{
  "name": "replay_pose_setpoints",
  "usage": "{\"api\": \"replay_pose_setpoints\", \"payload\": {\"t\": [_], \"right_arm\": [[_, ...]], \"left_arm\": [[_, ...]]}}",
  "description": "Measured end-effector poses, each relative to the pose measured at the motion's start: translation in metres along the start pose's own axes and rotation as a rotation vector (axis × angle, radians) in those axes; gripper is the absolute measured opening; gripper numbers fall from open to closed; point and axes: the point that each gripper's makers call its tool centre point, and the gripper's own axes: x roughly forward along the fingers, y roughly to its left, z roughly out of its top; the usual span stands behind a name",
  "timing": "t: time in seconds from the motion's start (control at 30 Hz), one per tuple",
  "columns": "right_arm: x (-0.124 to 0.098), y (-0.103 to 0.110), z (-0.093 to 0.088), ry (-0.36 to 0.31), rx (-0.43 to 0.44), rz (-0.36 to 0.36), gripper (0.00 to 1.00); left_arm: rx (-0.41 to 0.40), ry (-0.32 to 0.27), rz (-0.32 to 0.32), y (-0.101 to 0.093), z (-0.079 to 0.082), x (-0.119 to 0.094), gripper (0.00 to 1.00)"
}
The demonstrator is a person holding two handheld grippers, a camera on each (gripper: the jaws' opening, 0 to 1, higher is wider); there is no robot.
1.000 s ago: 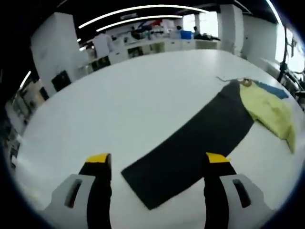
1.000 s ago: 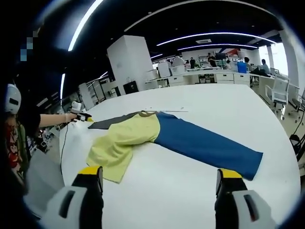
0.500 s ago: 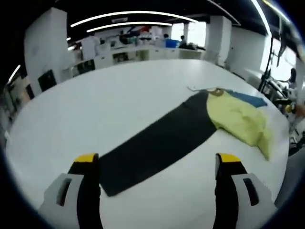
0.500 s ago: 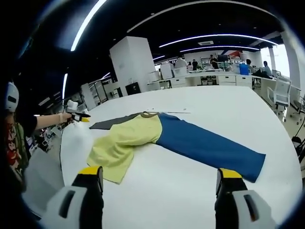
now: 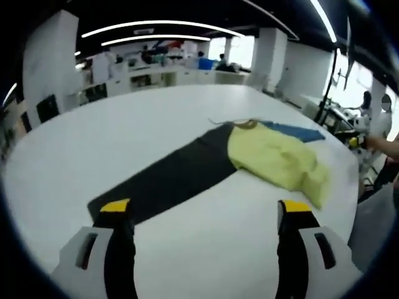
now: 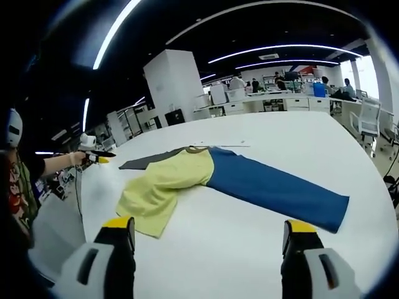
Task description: Fold the garment on the visible template until the final outline fits inside the template.
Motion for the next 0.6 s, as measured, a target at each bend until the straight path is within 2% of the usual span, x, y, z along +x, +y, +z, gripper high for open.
{"api": "replay_pose_setpoints", "payload": {"t": [0.1,0.27,0.4,0.6], "right_arm": [[-0.002,0.001,-0.003,-0.001,0.005,-0.001,1.00],[-0.004,0.006,-0.009,0.000,0.006,-0.006,1.00],[-0.005,0.012,-0.013,0.002,0.005,-0.007,0.99],[-0.002,0.022,-0.014,-0.022,0.007,0.003,0.99]], "left_arm": [[0.010,0.002,-0.001,-0.007,-0.004,-0.003,0.92],[0.006,-0.004,-0.030,-0.030,-0.012,-0.009,0.90],[-0.005,0.003,-0.060,-0.050,-0.020,-0.011,0.85],[-0.076,-0.028,-0.085,-0.080,-0.032,-0.013,0.83]]}}
